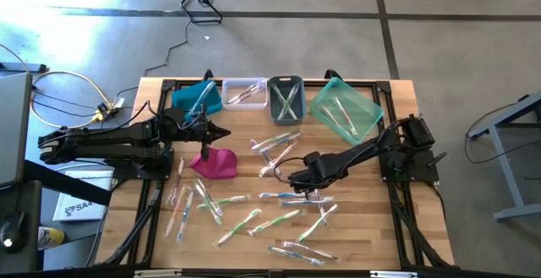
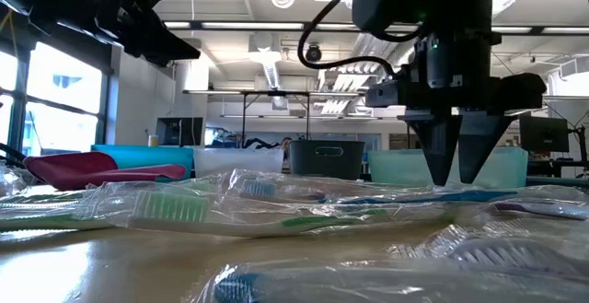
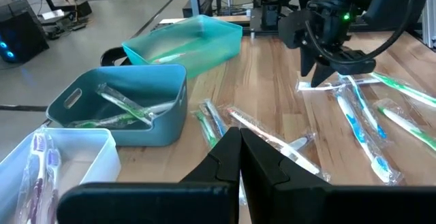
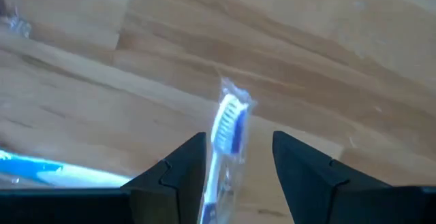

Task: Pick & Place Toothbrushes
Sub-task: Put the violet toothbrush into the white bin

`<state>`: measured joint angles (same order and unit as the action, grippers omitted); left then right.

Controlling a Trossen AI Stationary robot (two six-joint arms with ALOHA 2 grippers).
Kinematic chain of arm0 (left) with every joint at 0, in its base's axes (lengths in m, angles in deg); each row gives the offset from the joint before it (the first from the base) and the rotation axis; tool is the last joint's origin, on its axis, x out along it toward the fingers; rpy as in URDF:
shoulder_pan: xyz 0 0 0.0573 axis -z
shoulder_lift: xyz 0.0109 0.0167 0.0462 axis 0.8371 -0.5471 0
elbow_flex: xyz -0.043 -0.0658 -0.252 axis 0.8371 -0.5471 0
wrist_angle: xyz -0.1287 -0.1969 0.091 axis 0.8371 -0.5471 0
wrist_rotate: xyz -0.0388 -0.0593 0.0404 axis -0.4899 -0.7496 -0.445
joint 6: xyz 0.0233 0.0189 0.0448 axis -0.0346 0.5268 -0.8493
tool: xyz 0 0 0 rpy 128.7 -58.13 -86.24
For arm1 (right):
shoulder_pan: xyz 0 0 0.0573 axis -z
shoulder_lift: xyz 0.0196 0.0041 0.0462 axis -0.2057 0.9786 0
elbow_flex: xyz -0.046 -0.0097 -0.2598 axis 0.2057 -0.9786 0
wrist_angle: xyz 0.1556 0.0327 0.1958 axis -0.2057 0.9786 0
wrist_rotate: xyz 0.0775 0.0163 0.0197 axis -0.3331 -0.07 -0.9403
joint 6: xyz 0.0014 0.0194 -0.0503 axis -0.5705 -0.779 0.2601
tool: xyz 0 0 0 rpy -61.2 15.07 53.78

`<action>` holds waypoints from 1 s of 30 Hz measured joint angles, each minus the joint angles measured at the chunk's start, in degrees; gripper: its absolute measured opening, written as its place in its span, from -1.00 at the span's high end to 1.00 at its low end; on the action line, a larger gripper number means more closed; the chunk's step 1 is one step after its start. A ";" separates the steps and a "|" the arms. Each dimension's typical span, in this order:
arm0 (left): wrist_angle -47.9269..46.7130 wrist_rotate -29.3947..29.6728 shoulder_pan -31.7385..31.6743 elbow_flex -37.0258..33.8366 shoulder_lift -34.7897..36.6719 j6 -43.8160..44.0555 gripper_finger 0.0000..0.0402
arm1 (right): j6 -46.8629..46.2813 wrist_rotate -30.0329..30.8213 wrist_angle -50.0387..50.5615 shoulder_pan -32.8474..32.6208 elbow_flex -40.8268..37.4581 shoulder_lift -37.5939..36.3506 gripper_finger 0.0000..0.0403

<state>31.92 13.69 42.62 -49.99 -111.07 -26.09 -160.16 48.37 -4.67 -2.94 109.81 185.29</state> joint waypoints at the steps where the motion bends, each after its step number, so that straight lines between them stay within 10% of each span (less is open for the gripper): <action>1: -0.02 0.00 0.00 0.00 0.00 -0.02 0.99 | 0.01 0.24 -0.86 -0.02 -0.42 -0.01 0.20; 13: -0.04 -0.04 -0.02 0.00 0.00 -0.13 0.99 | 0.46 0.37 -9.17 0.66 -5.75 -0.28 0.22; 30: -0.39 -0.24 -0.02 0.00 0.00 -0.55 0.99 | 3.22 -0.42 -8.83 0.66 -5.90 -0.24 0.87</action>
<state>31.53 13.45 42.59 -49.99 -111.07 -26.64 -156.94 47.94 -13.50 -2.28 103.91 185.05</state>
